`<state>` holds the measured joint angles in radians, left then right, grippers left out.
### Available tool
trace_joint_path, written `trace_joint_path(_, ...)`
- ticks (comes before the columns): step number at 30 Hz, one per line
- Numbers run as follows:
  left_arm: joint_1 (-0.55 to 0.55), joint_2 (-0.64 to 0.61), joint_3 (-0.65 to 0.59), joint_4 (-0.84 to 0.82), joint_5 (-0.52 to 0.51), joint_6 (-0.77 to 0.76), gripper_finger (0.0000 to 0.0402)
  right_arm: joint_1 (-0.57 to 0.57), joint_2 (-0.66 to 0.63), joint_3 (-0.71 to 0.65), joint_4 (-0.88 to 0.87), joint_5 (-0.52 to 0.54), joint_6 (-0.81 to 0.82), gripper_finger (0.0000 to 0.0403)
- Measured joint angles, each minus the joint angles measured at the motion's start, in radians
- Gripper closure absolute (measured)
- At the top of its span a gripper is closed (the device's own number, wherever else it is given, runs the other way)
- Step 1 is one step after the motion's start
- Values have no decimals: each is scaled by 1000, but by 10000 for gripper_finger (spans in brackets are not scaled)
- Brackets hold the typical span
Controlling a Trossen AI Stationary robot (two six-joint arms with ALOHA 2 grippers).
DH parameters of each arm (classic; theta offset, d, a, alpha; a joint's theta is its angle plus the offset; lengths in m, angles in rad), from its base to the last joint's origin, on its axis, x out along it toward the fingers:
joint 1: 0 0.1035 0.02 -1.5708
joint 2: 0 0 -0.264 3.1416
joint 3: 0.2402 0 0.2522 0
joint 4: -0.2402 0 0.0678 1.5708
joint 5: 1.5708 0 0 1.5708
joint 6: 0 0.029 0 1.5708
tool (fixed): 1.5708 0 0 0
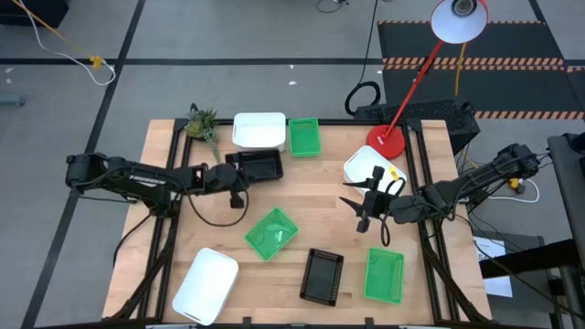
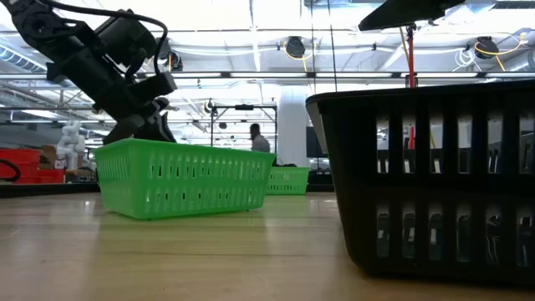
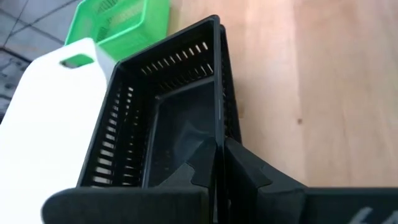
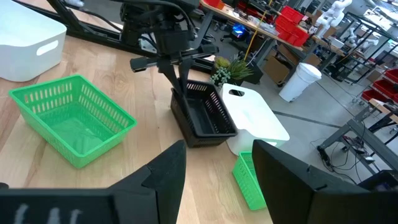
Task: Stack baskets by color
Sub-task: Stack the middle black bin on top of the top black bin
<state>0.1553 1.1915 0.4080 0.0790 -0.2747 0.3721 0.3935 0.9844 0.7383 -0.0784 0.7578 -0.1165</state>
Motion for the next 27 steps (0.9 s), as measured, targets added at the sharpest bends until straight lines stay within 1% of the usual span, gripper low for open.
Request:
trace_joint_path(9,7,0,0,-5,16,-8,371,0,0,0,0,0,0,222)
trace_joint_path(15,7,0,1,-26,59,-4,371,0,0,0,0,0,0,222)
trace_joint_path(27,7,0,1,-31,59,3,370,0,0,0,0,0,0,222)
